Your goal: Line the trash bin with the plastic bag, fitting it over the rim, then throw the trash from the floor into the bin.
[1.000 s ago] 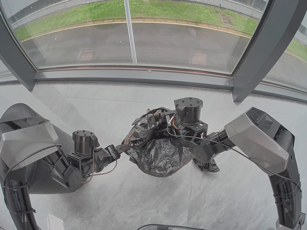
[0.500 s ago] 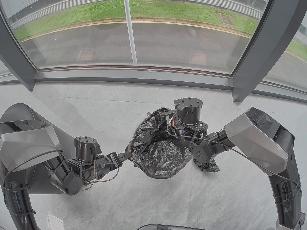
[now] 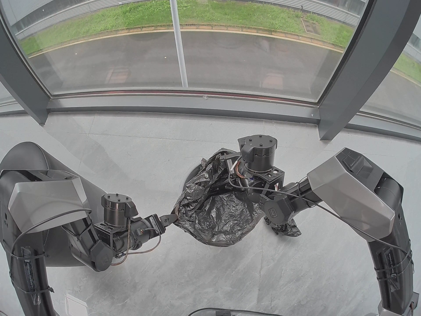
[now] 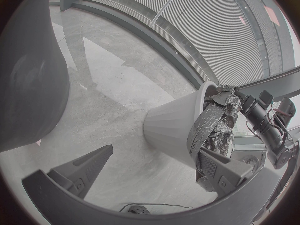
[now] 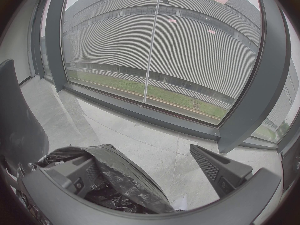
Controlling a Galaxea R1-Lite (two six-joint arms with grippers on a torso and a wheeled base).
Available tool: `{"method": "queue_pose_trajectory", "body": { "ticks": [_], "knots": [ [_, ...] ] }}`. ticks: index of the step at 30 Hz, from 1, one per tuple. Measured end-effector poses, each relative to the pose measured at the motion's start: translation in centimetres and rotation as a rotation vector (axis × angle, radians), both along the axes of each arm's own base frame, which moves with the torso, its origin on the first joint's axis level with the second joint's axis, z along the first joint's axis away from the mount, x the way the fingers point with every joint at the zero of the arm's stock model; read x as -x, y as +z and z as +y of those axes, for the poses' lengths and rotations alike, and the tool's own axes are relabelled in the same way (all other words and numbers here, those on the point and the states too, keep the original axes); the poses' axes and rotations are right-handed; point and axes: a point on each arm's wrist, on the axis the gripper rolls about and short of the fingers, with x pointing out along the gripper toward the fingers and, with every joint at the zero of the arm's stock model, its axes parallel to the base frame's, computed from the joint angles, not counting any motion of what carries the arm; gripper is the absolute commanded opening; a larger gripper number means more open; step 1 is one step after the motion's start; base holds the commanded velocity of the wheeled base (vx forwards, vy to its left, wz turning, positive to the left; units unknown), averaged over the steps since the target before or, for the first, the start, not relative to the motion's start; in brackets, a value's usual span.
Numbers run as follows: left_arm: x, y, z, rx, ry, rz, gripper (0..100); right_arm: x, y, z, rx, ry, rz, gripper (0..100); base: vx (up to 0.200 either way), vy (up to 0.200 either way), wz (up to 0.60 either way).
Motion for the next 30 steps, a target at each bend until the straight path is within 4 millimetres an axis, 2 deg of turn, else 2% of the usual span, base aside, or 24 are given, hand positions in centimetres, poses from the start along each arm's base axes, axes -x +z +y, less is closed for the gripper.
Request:
{"method": "queue_pose_trajectory", "body": {
  "ticks": [12, 30],
  "knots": [
    [1.4, -0.6, 0.3, -0.056, -0.039, 0.013, 100, 0.0, -0.1, 0.0, 0.0, 0.001, 0.001, 100, 0.0, 0.0, 0.0],
    [0.1, -3.1, 0.4, -0.218, -0.145, -0.086, 100, -0.1, -0.2, 0.0, 0.0, -0.002, 0.003, 100, 0.0, 0.0, 0.0]
  ]
}}
